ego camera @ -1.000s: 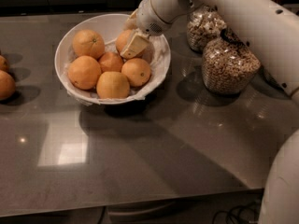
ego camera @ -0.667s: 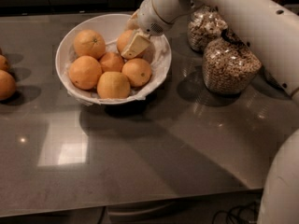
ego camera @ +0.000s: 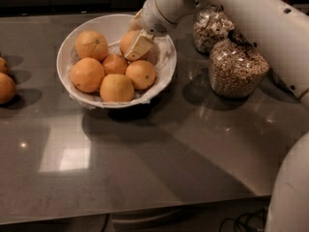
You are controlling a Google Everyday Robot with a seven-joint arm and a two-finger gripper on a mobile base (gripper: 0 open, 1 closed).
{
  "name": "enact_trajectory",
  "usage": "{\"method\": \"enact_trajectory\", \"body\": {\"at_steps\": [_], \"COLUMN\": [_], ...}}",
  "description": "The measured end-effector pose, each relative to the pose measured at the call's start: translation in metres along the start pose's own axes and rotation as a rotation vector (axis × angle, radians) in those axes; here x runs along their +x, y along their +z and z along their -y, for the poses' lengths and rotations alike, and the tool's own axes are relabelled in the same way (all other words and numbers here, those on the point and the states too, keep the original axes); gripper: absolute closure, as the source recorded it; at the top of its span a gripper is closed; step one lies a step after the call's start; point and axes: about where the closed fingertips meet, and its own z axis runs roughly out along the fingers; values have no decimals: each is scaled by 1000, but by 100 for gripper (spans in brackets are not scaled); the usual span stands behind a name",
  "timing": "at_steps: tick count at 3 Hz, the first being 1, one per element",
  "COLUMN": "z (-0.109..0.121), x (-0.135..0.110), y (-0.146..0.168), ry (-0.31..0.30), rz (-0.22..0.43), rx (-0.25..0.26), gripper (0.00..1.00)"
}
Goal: Pick orange from white bowl
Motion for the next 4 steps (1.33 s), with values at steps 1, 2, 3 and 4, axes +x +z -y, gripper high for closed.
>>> {"method": "enact_trajectory", "body": {"at_steps": [1, 2, 3, 4], "z": [0, -3, -9, -18], "x": [0, -13, -56, -100], "y": [0, -1, -12, -31], "ry": [0, -19, -100, -199], "rz": [0, 18, 78, 118], "rx": [0, -13, -26, -4], "gripper": [100, 100, 100, 100]}}
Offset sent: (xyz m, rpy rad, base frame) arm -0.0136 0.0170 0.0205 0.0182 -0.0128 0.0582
